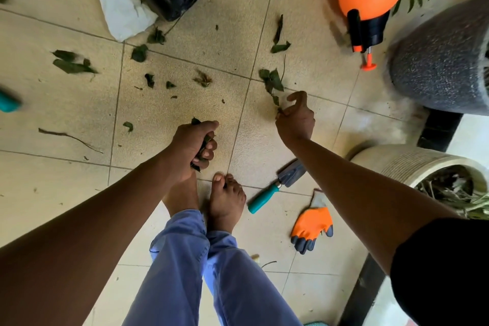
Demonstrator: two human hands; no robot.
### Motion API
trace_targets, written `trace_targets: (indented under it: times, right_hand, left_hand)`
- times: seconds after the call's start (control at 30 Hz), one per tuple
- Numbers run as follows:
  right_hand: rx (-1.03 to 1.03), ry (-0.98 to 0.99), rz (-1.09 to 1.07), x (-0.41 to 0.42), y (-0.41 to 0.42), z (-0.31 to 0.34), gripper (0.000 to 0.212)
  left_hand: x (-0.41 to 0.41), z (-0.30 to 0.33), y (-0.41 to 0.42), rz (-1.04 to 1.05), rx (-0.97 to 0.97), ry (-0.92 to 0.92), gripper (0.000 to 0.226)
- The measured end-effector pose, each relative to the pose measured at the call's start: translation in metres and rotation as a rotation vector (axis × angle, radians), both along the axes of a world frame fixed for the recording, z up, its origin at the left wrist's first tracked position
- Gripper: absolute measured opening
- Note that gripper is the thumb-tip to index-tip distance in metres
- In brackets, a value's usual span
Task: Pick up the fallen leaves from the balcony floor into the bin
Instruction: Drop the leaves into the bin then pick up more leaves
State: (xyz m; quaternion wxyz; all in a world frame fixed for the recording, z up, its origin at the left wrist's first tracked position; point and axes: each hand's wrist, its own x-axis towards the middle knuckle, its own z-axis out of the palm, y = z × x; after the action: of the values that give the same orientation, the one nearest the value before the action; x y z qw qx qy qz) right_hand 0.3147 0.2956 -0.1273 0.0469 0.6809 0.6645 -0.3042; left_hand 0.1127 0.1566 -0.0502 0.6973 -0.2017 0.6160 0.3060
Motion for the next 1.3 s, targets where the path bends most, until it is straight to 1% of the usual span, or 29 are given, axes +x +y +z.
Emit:
trace_targets:
  times: [0.03, 0.1, 0.17, 0.23, 0.3, 0.37, 0.47, 0.53, 0.57, 0.67, 0.7, 0.73, 0.8, 0.87, 0.93, 1.0, 1.1, 1.13, 1.2, 1.23, 1.3]
  right_hand:
    - [0.002, 0.033, -0.010, -0.006, 0.007, 0.002, 0.045]
    - [0.005, 0.064, 0.042, -0.014, 0.019, 0.006, 0.056]
    - [0.004, 0.047, 0.141, -0.019, 0.030, 0.005, 0.066]
    - [-0.009, -0.007, 0.250, -0.021, 0.038, 0.001, 0.068]
    - [-0.012, -0.052, 0.328, -0.021, 0.042, -0.005, 0.063]
    - [0.006, -0.077, 0.360, -0.020, 0.043, -0.008, 0.054]
    - [0.026, -0.130, 0.388, -0.018, 0.039, -0.011, 0.033]
    - [0.005, -0.146, 0.310, -0.014, 0.032, -0.010, 0.025]
    - [-0.008, -0.139, 0.220, -0.012, 0.029, -0.008, 0.021]
    - [-0.044, -0.073, -0.168, -0.008, 0.021, 0.004, 0.009]
    - [-0.050, -0.042, -0.278, -0.009, 0.017, 0.011, 0.010]
    - [-0.069, -0.006, -0.358, -0.012, 0.014, 0.019, 0.016]
    - [-0.164, 0.143, -0.439, -0.019, 0.003, 0.041, 0.019]
    - [-0.300, 0.396, -0.461, -0.033, -0.011, 0.074, 0.012]
    - [-0.434, 0.639, -0.457, -0.051, -0.025, 0.112, 0.011]
    - [-0.506, 0.762, -0.395, -0.071, -0.039, 0.145, 0.011]
    - [-0.541, 0.792, -0.324, -0.095, -0.061, 0.173, 0.013]
    - [-0.506, 0.767, -0.265, -0.100, -0.069, 0.176, 0.014]
    - [-0.382, 0.661, -0.139, -0.108, -0.081, 0.176, 0.016]
    - [-0.318, 0.607, -0.117, -0.111, -0.083, 0.174, 0.016]
    - [-0.194, 0.525, -0.083, -0.118, -0.085, 0.172, 0.014]
  left_hand:
    - [-0.001, 0.001, 0.002, -0.005, -0.001, 0.006, 0.042]
    - [-0.004, 0.000, 0.006, -0.014, -0.003, 0.010, 0.041]
    - [-0.007, -0.001, 0.010, -0.017, -0.001, 0.005, 0.041]
    - [-0.010, -0.004, 0.014, -0.020, 0.009, 0.005, 0.042]
    - [-0.013, -0.007, 0.015, -0.021, 0.021, 0.008, 0.042]
    - [-0.013, -0.010, 0.014, -0.022, 0.024, 0.010, 0.041]
    - [-0.014, -0.013, 0.009, -0.032, 0.007, 0.013, 0.042]
    - [-0.014, -0.014, 0.005, -0.041, -0.002, 0.007, 0.043]
    - [-0.015, -0.014, 0.003, -0.038, -0.007, 0.003, 0.043]
    - [-0.016, -0.010, -0.003, -0.008, -0.018, 0.001, 0.044]
    - [-0.016, -0.008, -0.004, 0.003, -0.019, 0.002, 0.044]
    - [-0.016, -0.006, -0.003, 0.017, -0.021, 0.003, 0.044]
    - [-0.017, -0.002, -0.001, 0.063, -0.024, -0.010, 0.044]
    - [-0.018, 0.003, 0.003, 0.109, -0.020, -0.033, 0.044]
    - [-0.018, 0.007, 0.009, 0.137, -0.007, -0.046, 0.043]
    - [-0.016, 0.012, 0.017, 0.159, -0.001, -0.049, 0.039]
    - [-0.013, 0.023, 0.028, 0.192, 0.021, -0.049, 0.040]
    - [-0.012, 0.029, 0.032, 0.223, 0.030, -0.066, 0.042]
    - [-0.012, 0.039, 0.039, 0.348, 0.046, -0.139, 0.046]
    - [-0.013, 0.043, 0.042, 0.416, 0.048, -0.172, 0.049]
    - [-0.014, 0.044, 0.042, 0.499, 0.058, -0.173, 0.056]
